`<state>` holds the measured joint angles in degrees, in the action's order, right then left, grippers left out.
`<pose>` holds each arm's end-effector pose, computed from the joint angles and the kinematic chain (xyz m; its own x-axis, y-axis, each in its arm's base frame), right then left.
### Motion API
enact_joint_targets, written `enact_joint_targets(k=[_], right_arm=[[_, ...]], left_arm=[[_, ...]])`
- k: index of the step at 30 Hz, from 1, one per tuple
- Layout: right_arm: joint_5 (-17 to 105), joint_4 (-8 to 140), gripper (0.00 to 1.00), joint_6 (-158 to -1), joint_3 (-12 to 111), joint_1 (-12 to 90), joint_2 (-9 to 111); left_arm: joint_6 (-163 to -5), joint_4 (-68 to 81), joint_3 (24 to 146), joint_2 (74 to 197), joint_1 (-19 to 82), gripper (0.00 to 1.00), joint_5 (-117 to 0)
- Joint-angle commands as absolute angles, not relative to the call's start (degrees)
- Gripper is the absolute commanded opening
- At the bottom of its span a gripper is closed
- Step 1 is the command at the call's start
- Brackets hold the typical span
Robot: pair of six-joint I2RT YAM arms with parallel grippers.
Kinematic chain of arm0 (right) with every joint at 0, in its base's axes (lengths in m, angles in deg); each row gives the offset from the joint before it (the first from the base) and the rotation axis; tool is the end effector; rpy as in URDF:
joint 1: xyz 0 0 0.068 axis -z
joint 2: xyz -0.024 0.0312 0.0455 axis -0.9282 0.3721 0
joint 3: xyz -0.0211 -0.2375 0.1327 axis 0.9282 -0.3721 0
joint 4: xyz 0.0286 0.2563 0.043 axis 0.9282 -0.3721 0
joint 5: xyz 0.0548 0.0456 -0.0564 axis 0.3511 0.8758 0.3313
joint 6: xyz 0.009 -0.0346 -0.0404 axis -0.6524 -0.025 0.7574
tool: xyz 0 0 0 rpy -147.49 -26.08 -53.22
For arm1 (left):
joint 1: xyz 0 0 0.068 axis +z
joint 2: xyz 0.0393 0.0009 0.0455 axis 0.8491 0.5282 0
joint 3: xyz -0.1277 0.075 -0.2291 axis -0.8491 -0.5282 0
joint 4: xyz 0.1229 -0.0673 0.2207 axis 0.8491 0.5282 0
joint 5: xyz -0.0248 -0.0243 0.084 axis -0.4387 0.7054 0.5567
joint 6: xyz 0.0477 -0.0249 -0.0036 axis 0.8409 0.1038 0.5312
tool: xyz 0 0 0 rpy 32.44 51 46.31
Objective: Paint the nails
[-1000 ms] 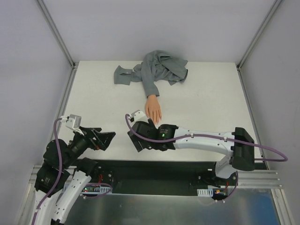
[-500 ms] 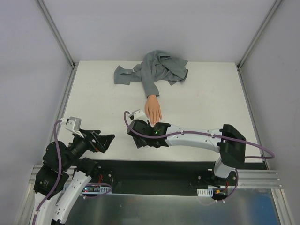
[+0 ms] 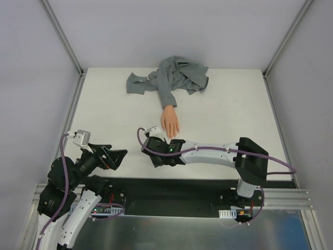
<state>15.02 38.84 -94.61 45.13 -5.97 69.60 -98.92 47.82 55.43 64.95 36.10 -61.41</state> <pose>0.1133 0.3507 0.2208 -0.5227 -0.5755 -0.6290 -0.6941 0.7156 -0.0779 0.0184 -0.0150 0.3306 -0.2613 -0.3669 -0.8928 0.4813 0.7522 -0.4500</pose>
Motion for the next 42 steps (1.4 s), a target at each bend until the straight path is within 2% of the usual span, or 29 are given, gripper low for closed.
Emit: enact_joint_targets(k=[1, 7, 10, 13, 14, 16, 20, 23, 27, 33, 37, 39, 42], right_arm=[[15.6, 41.05, 0.46, -95.48, 45.23, -5.67, 70.73], [14.9, 41.4, 0.41, -95.57, 45.41, -5.32, 71.61], [13.94, 40.79, 0.35, -95.83, 45.49, -5.23, 71.44], [13.14, 40.0, 0.21, -96.36, 45.23, -4.97, 70.65], [12.79, 39.82, 0.12, -96.54, 44.97, -4.88, 70.3], [12.7, 39.82, 0.01, -96.71, 44.44, -4.62, 69.33], [12.44, 37.63, 0.01, -96.89, 43.21, -4.27, 63.64], [13.92, 36.83, 0.01, -97.07, 40.23, -2.43, 58.45], [18.05, 37.8, 0.01, -96.89, 34.52, 2.31, 48.09], [23.23, 37.8, 0.01, -95.14, 29.77, 10.31, 37.79], [26.49, 37.71, 0.01, -94.17, 29.23, 14.27, 34.35], [28.68, 37.8, 0.01, -93.73, 29.67, 15.86, 34.0], [30.36, 38.06, 0.01, -93.29, 30.55, 17.0, 33.91]], left_arm=[[-98.15, 47.11, 55.47, 65.14, 36.59, 0.99, -59.83], [-98.15, 47.11, 55.38, 65.06, 36.67, 0.99, -60.09], [-98.15, 47.2, 55.3, 65.14, 36.67, 0.99, -60.36], [-98.15, 47.2, 55.3, 65.32, 36.59, 0.99, -60.36], [-98.15, 47.11, 55.3, 65.41, 36.67, 0.99, -60.36], [-97.98, 47.11, 55.38, 66.46, 36.59, 0.99, -60.53], [-95.09, 45.27, 55.74, 70.23, 36.67, 0.99, -63.68], [-91.66, 41.23, 55.56, 76.03, 36.59, 0.99, -70.19], [-89.72, 38.24, 58.01, 91.02, 36.59, 0.99, -71.77], [-87.87, 31.74, 67.33, 108.09, 36.59, 0.94, -84.16], [-86.2, 27.61, 69.62, 112.16, 36.59, 0.86, -88.91], [-84.18, 24.8, 67.7, 112.52, 36.41, 0.84, -92.07], [-80.23, 19.44, 61.82, 110.51, 32.82, 0.81, -90.42]])
